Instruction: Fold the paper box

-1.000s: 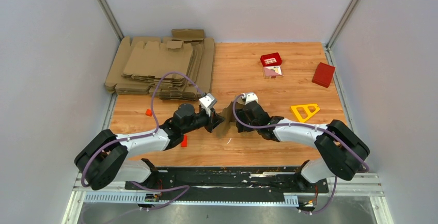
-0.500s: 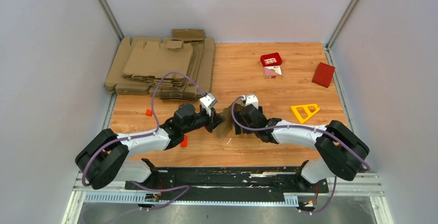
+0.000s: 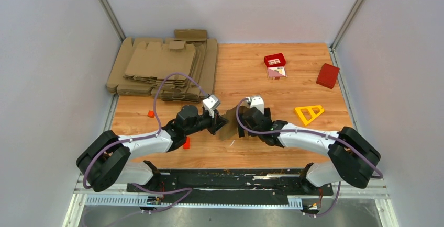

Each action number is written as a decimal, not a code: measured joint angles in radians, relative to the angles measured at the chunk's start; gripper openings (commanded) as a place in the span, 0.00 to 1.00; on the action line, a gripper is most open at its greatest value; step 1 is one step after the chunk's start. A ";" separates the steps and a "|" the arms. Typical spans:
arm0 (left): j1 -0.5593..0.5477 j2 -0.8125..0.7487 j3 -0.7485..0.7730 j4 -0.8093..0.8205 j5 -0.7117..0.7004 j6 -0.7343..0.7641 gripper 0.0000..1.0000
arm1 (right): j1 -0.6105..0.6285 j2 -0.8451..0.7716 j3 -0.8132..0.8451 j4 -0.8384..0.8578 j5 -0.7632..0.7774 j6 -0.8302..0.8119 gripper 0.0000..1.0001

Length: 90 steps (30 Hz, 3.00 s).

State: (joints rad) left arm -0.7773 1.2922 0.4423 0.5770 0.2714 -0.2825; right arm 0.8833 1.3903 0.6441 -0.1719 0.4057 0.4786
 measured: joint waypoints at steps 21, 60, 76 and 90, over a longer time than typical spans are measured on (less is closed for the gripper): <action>0.000 -0.016 0.000 -0.026 -0.003 0.001 0.07 | 0.000 -0.102 -0.023 -0.055 -0.076 -0.023 0.88; -0.009 0.010 0.000 0.027 0.034 -0.015 0.07 | -0.001 0.037 0.034 -0.040 0.022 -0.010 0.33; -0.021 0.015 0.006 0.026 0.033 -0.014 0.07 | -0.002 0.148 0.086 -0.018 0.090 0.039 0.33; -0.022 0.014 0.006 0.025 0.016 -0.012 0.07 | -0.001 0.160 0.097 -0.024 0.102 0.046 0.40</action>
State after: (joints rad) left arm -0.7990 1.3064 0.4484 0.6022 0.2874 -0.2943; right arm 0.8822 1.5501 0.7414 -0.1963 0.5076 0.5243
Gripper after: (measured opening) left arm 0.068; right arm 0.414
